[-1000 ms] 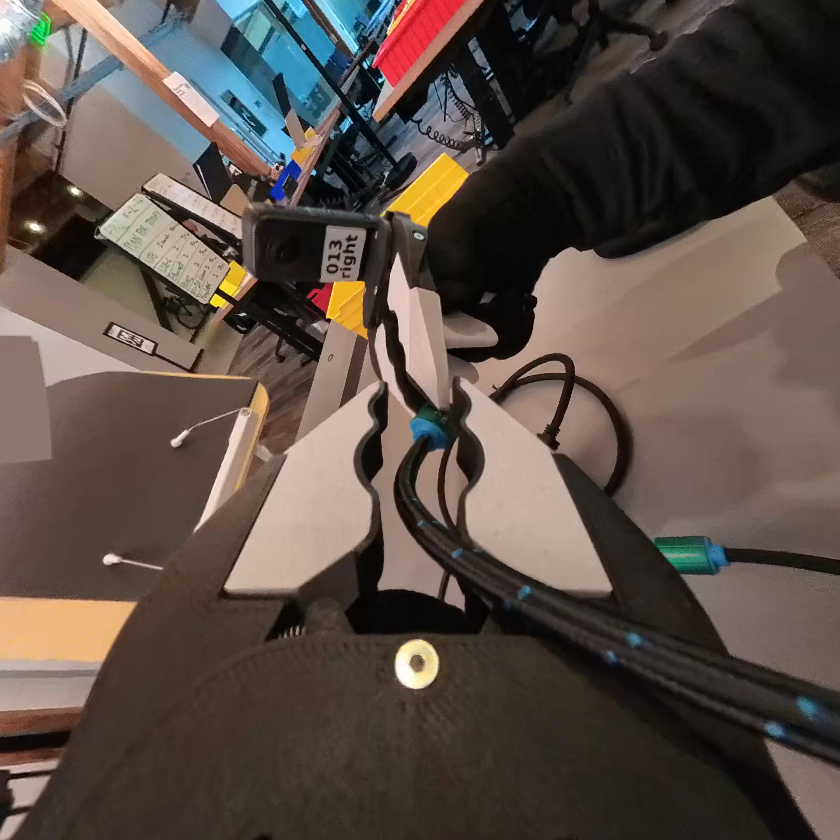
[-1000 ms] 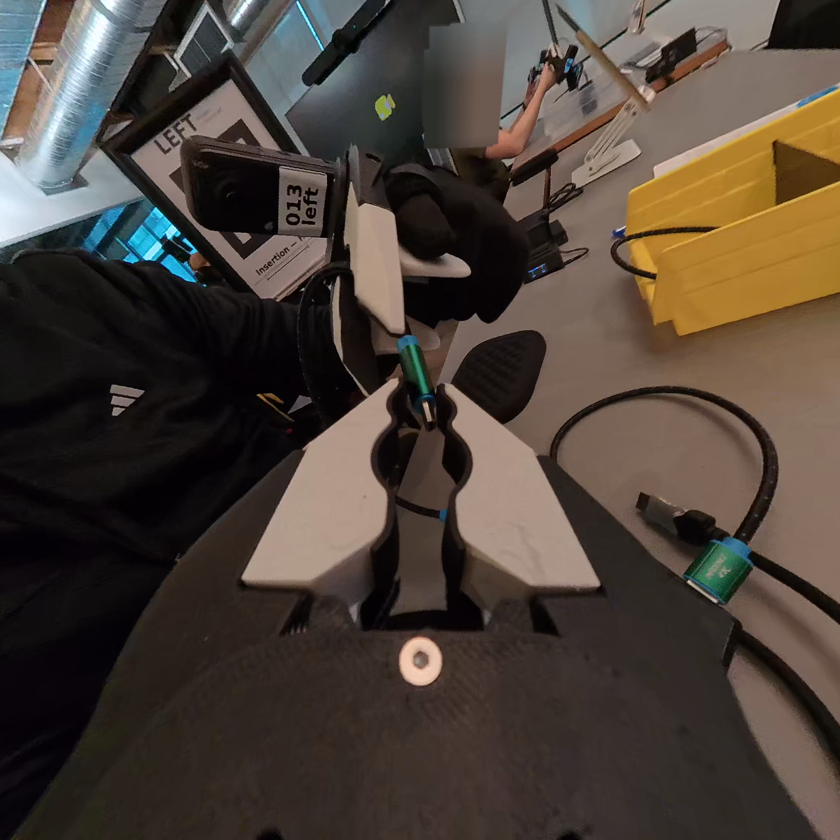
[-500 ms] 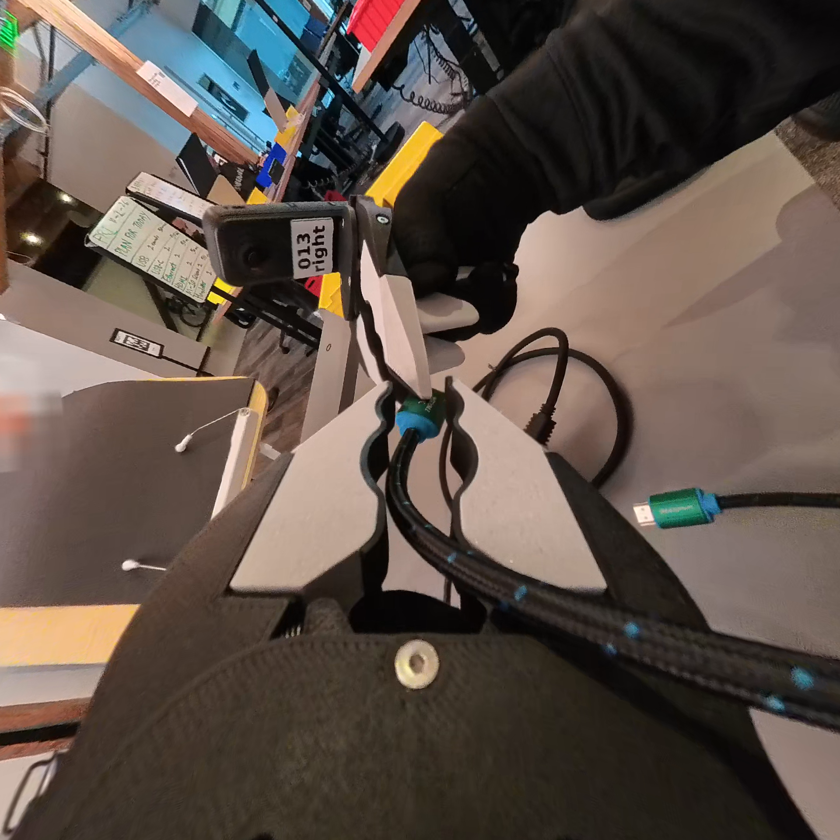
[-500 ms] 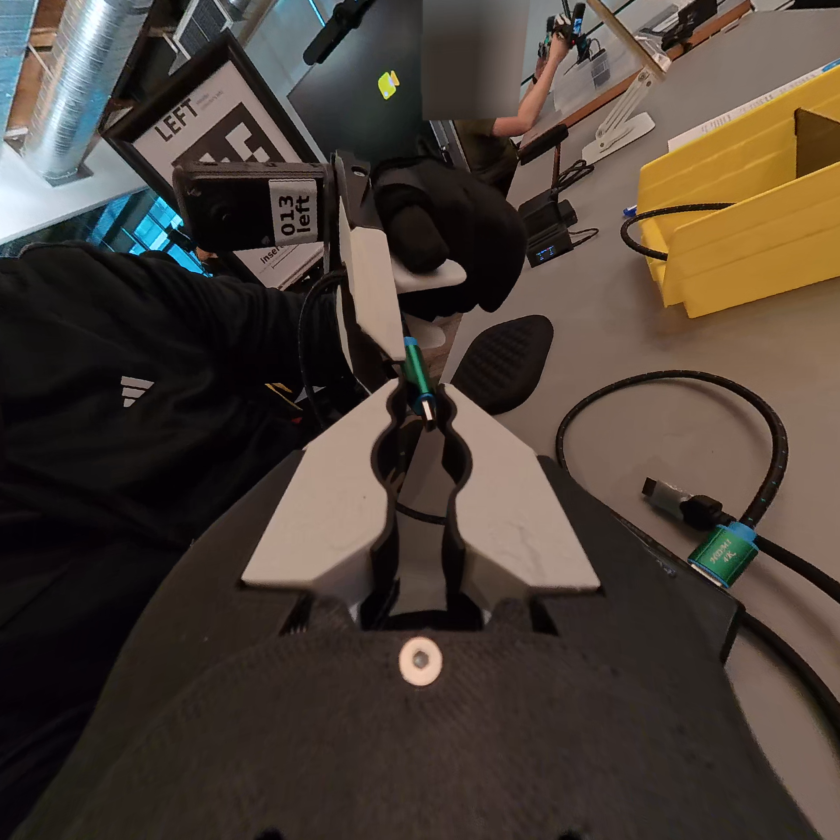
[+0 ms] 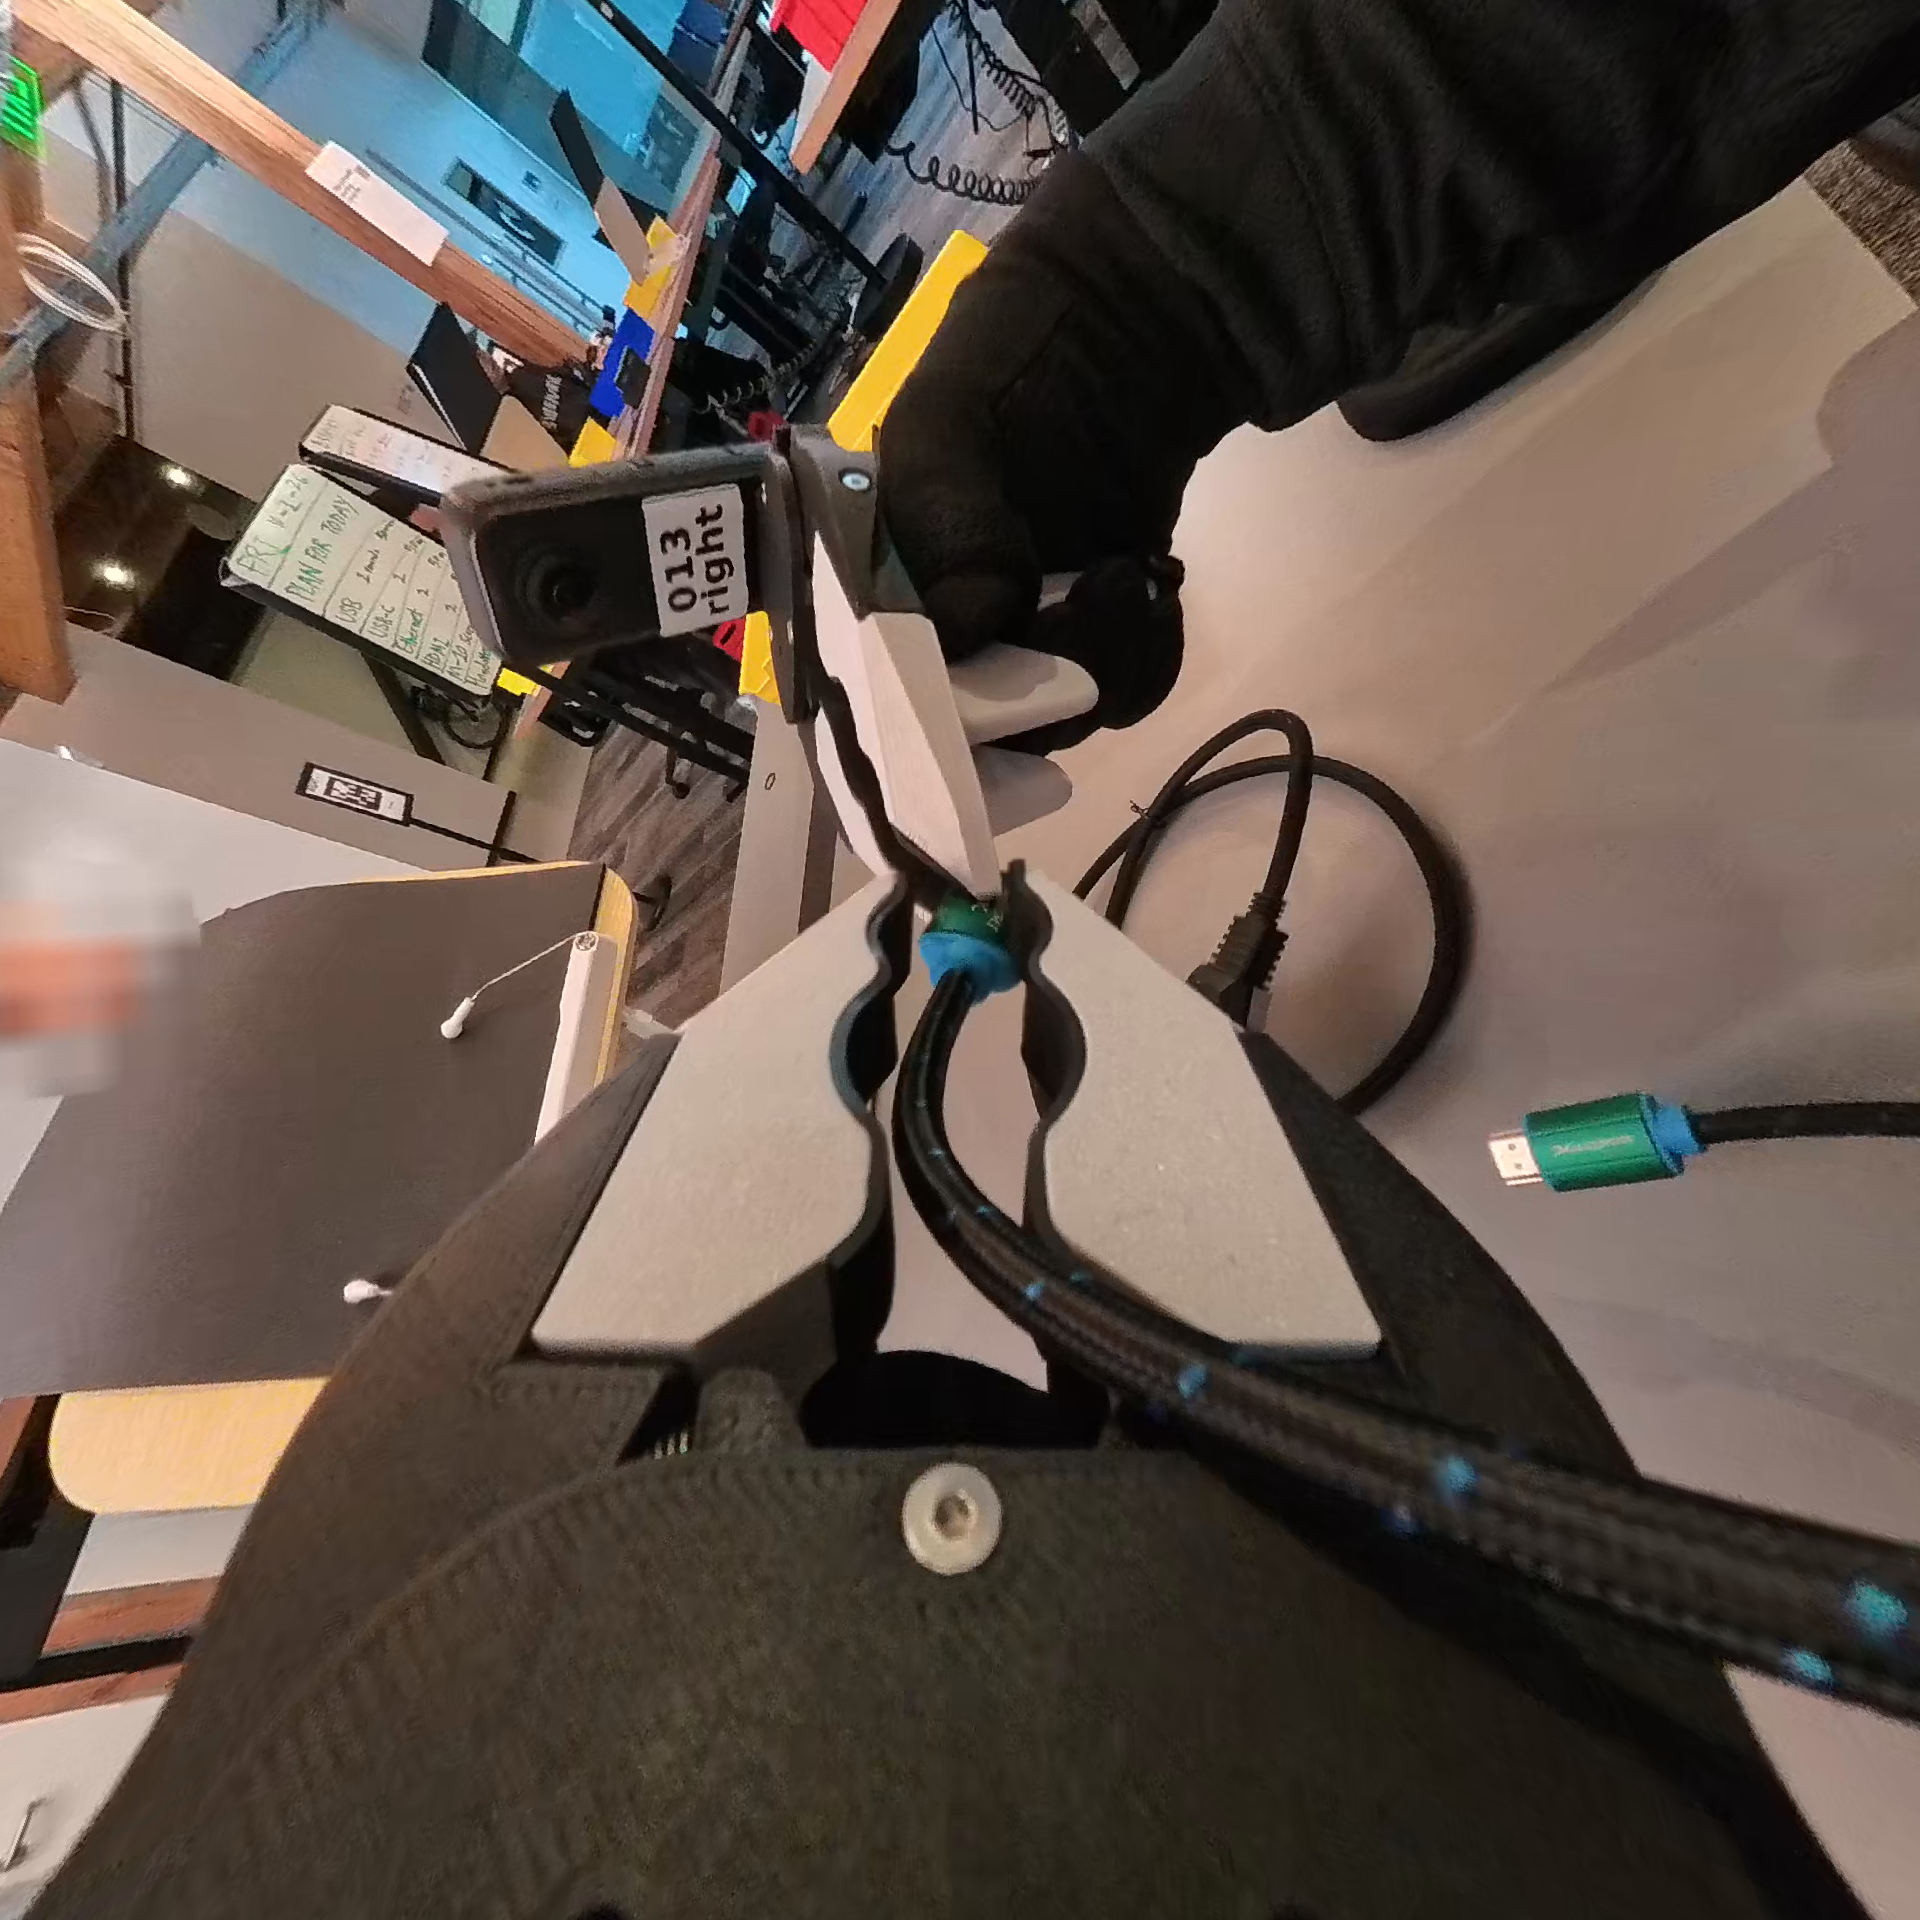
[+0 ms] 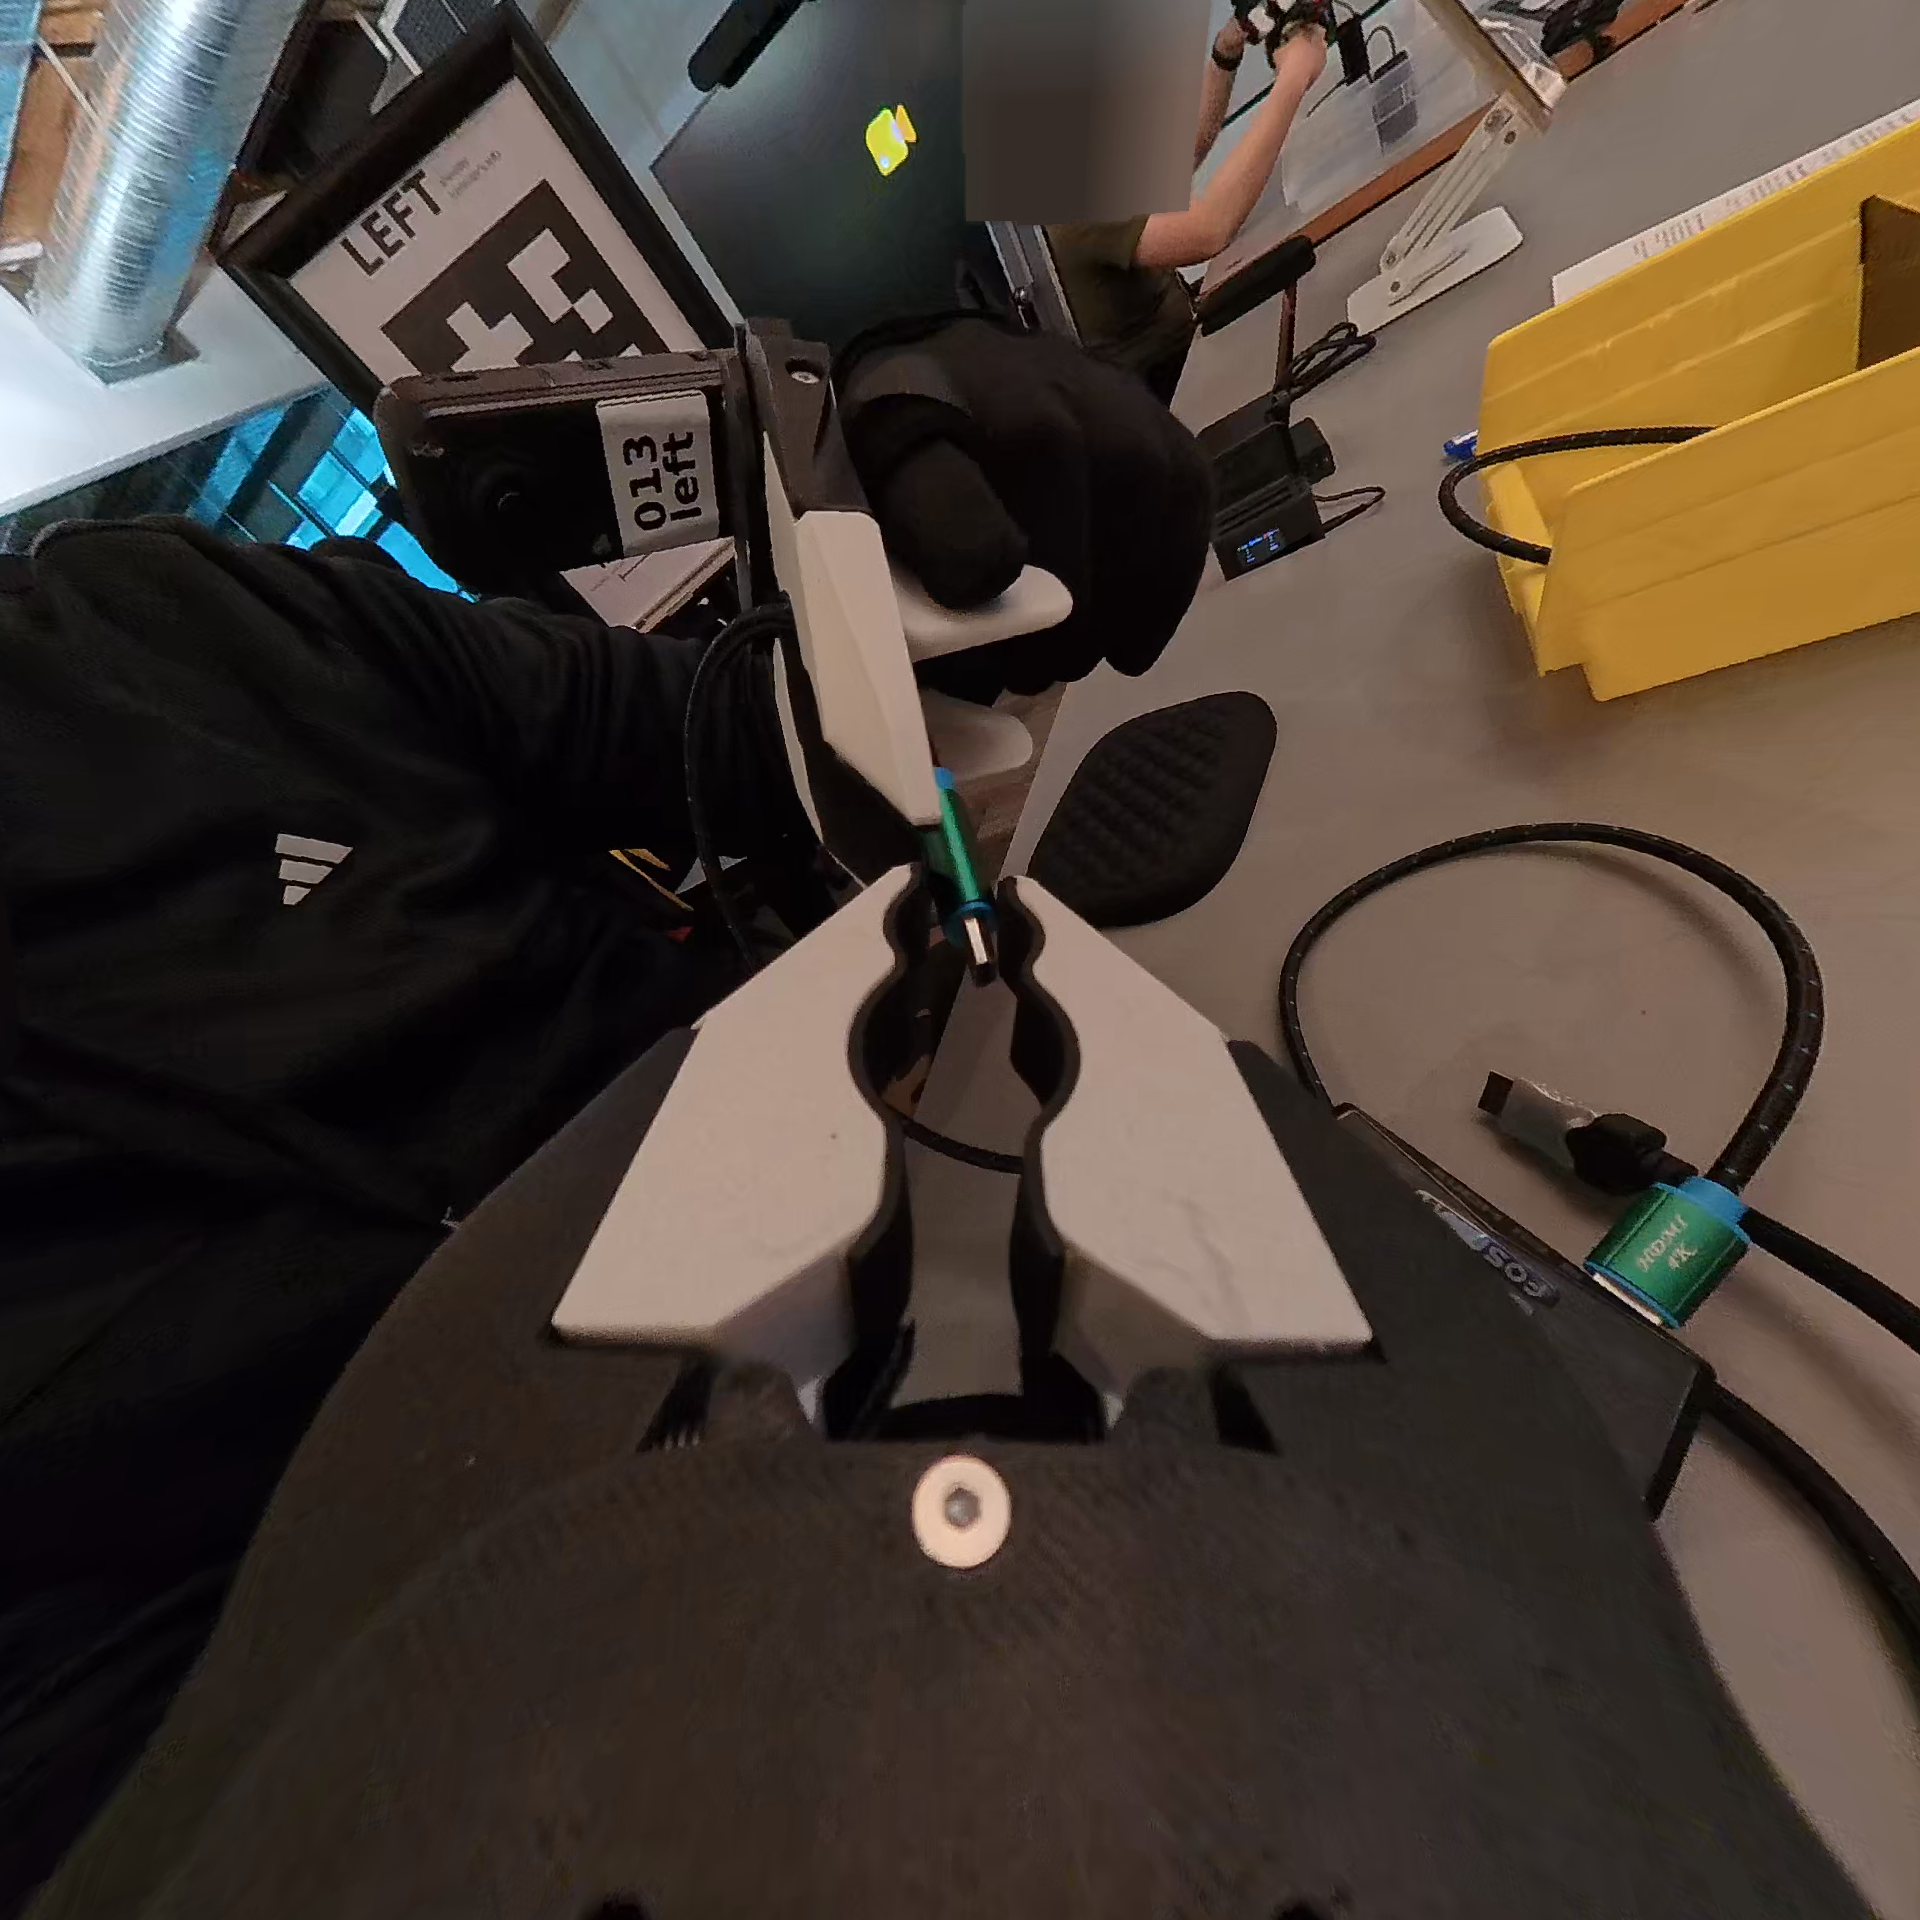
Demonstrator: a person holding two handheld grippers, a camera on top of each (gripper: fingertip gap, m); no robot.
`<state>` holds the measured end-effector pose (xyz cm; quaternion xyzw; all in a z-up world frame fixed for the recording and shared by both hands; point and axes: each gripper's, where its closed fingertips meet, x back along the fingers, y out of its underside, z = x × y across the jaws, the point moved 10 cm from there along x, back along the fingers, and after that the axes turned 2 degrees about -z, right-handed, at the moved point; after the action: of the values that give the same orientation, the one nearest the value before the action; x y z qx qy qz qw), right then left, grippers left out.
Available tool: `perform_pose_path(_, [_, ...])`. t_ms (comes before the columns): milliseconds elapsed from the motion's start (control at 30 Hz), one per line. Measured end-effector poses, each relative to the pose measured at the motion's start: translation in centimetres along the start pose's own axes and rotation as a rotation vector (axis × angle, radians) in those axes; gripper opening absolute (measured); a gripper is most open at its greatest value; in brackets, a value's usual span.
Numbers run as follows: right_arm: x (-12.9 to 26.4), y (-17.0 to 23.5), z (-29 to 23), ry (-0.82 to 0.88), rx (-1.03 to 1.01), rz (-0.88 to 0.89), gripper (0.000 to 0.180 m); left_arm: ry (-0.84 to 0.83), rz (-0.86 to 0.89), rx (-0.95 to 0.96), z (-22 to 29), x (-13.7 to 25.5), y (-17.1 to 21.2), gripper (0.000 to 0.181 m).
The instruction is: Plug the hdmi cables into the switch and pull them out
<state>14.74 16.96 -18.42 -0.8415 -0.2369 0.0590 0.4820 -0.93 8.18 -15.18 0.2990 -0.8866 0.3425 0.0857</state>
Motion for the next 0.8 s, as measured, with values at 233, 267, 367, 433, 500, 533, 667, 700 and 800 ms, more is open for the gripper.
perform_pose_path(233, [-0.18,0.14,0.07,-0.016,-0.006,-0.005,0.010,0.011,0.019,0.012,0.08,0.03,-0.15,0.014])
perform_pose_path(267, [-0.16,0.13,0.04,-0.019,-0.006,-0.002,0.010,0.011,0.019,0.011,0.05,0.06,-0.15,0.014])
perform_pose_path(367, [-0.07,0.05,-0.07,-0.017,-0.004,-0.003,0.010,0.008,0.017,0.002,-0.02,0.13,-0.09,0.016])
perform_pose_path(433, [0.00,0.05,-0.11,-0.010,-0.002,-0.009,0.010,0.013,-0.010,-0.025,0.13,0.09,0.07,0.017])
perform_pose_path(500, [0.00,0.05,-0.13,-0.011,0.000,-0.010,0.010,0.010,-0.021,-0.045,0.23,0.11,0.03,0.018])
perform_pose_path(533, [-0.02,0.05,-0.14,-0.013,-0.001,-0.010,0.010,0.011,-0.024,-0.049,0.25,0.12,-0.04,0.018])
perform_pose_path(667, [0.00,0.07,-0.23,-0.007,-0.001,-0.021,0.010,0.011,-0.037,-0.076,0.34,0.11,-0.11,0.019])
perform_pose_path(700, [-0.03,0.08,-0.23,-0.004,-0.002,-0.027,0.010,0.012,-0.044,-0.085,0.39,0.09,-0.10,0.021])
perform_pose_path(800, [-0.03,0.11,-0.24,-0.002,-0.005,-0.033,0.010,0.007,-0.055,-0.105,0.46,0.10,-0.17,0.023])
